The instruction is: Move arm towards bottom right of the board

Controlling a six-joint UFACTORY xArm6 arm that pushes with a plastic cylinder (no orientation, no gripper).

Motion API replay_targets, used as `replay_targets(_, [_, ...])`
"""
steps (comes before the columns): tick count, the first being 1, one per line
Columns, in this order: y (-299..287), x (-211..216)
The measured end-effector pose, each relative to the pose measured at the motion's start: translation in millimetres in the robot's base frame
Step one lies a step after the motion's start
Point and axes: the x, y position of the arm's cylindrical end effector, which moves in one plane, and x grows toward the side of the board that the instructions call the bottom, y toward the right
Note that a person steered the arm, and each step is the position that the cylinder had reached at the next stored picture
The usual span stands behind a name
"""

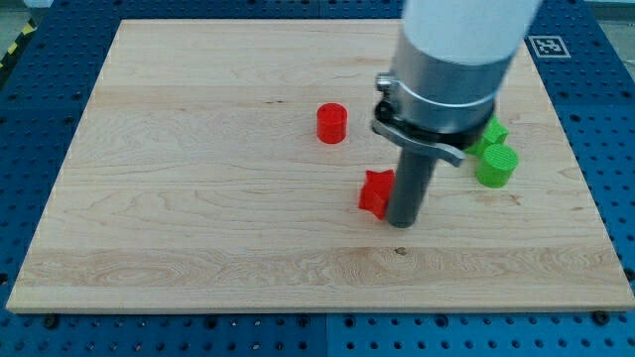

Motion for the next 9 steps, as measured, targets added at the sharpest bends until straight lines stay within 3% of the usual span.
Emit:
replay_targets(3, [-72.2,-76.7])
replay_targets(4, [-80.8,-82.3])
replay_targets(6, [17.9,36.2])
replay_targets(7, [63.7,68.5])
replay_targets(9, [64.2,68.8])
